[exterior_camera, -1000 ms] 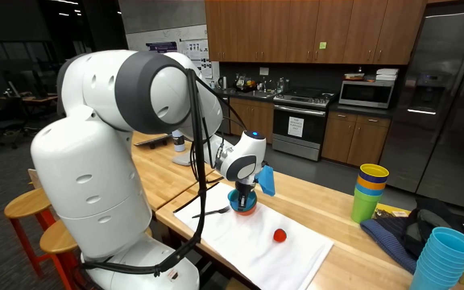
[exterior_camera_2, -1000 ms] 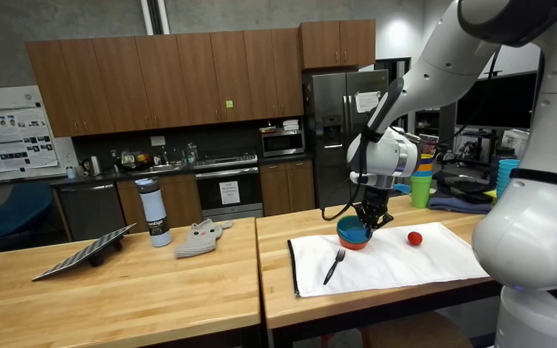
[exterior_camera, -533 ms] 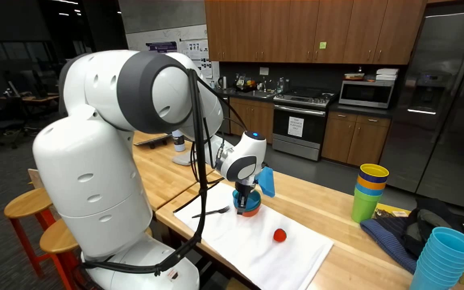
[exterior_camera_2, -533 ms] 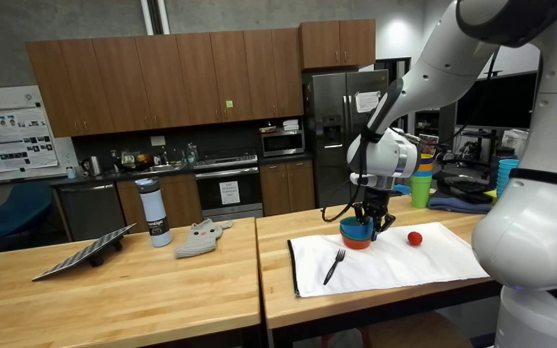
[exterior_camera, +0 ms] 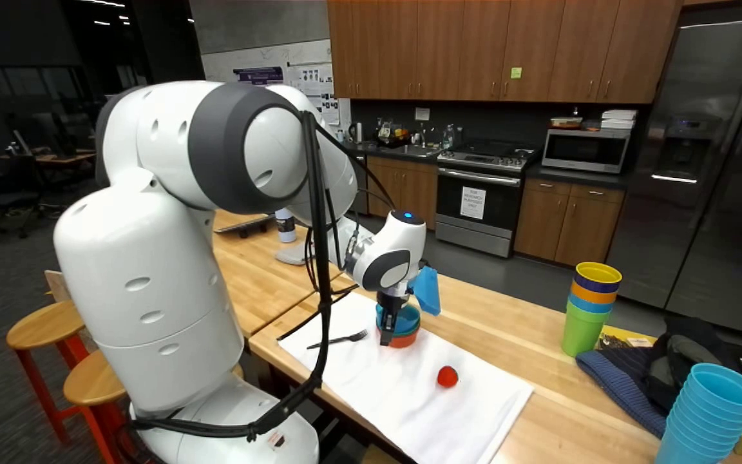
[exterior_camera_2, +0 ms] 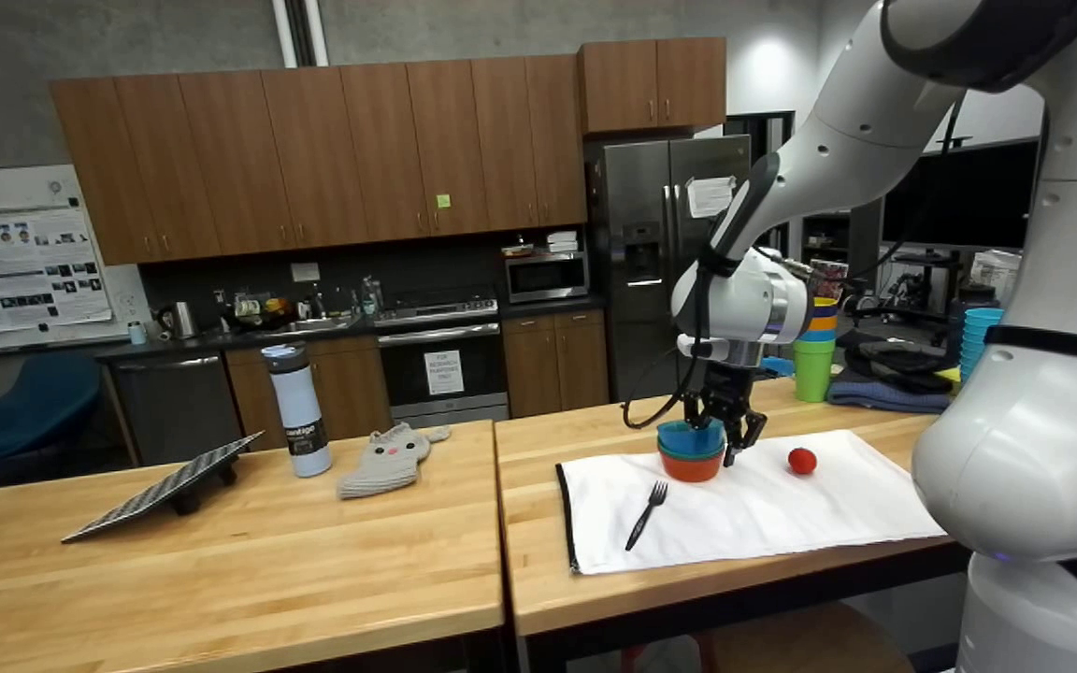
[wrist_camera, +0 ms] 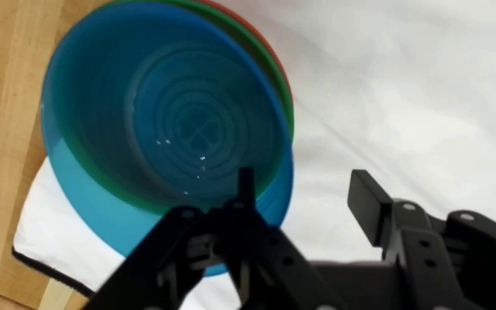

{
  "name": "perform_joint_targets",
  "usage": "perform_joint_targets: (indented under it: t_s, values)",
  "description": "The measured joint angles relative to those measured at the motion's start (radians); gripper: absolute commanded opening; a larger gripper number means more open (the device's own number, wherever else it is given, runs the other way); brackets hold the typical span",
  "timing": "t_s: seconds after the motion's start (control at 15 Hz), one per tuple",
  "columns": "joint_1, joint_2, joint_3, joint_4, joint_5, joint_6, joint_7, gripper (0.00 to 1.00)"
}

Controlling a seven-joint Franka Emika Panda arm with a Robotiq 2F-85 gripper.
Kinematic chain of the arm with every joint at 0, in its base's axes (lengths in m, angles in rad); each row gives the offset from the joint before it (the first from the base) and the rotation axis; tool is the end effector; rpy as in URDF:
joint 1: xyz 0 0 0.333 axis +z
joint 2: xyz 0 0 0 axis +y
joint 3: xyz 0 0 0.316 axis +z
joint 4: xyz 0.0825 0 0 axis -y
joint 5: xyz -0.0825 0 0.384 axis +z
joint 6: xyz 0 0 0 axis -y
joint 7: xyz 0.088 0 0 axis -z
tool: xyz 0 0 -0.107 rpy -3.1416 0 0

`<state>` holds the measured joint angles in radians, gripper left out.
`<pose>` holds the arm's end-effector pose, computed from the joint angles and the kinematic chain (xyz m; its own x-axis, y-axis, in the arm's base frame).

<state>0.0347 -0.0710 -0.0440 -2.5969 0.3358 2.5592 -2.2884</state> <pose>0.4398 -0.0087 0.2837 -0.4213 0.8957 0.1420 0.9049 0.4048 0.1312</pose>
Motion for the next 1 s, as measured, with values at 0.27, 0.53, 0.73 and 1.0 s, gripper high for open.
perform_joint_targets:
  t_s: [0.27,0.53,0.73,1.0]
  values:
    - [-0.001,-0.001,0.0,0.0,-0.002,0.015,-0.002,0.06]
    - [-0.003,-0.008,-0.001,0.0,-0.019,0.021,-0.002,0.0]
    - [-0.005,-0.015,-0.002,0.0,-0.049,0.021,0.004,0.01]
    - [-0.009,-0.022,-0.002,0.0,-0.131,0.021,0.041,0.01]
